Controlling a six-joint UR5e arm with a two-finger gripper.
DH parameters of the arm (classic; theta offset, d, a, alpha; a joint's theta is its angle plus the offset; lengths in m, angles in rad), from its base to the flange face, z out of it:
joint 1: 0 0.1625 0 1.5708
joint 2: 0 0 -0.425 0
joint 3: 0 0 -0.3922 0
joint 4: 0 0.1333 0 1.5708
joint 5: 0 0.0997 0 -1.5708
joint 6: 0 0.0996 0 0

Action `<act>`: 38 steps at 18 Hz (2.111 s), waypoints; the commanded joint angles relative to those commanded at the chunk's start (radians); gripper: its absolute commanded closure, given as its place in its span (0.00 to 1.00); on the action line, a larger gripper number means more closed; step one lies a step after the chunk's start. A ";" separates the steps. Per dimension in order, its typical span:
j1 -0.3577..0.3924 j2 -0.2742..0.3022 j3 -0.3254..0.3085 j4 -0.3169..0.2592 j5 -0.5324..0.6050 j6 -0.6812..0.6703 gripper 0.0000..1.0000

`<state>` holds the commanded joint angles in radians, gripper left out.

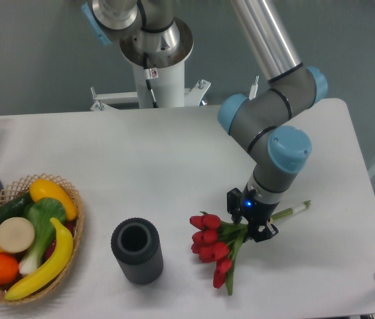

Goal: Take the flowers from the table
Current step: 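Lift the red tulip bundle up off the table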

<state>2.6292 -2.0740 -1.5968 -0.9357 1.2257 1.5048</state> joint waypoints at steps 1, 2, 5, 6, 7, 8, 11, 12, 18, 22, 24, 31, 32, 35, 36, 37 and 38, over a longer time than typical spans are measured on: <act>0.005 0.009 -0.014 0.000 -0.015 0.000 0.56; 0.012 0.011 -0.015 0.000 -0.032 -0.002 0.56; 0.043 0.058 -0.035 0.000 -0.150 -0.008 0.56; 0.052 0.078 -0.044 0.000 -0.199 -0.009 0.56; 0.069 0.094 -0.048 -0.002 -0.244 -0.012 0.56; 0.078 0.110 -0.049 -0.003 -0.277 -0.018 0.56; 0.098 0.158 -0.048 -0.005 -0.388 -0.092 0.56; 0.106 0.170 -0.048 -0.005 -0.434 -0.124 0.56; 0.144 0.233 -0.015 -0.003 -0.626 -0.311 0.56; 0.169 0.242 -0.014 -0.003 -0.706 -0.356 0.56; 0.173 0.242 -0.014 -0.003 -0.753 -0.391 0.56; 0.196 0.241 -0.014 0.003 -0.822 -0.400 0.56; 0.196 0.241 -0.014 0.003 -0.822 -0.406 0.56; 0.196 0.242 -0.014 0.005 -0.822 -0.410 0.56; 0.196 0.242 -0.014 0.005 -0.822 -0.410 0.56; 0.196 0.242 -0.015 0.005 -0.822 -0.410 0.56; 0.196 0.242 -0.015 0.005 -0.822 -0.410 0.56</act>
<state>2.8256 -1.8316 -1.6122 -0.9311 0.4034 1.0953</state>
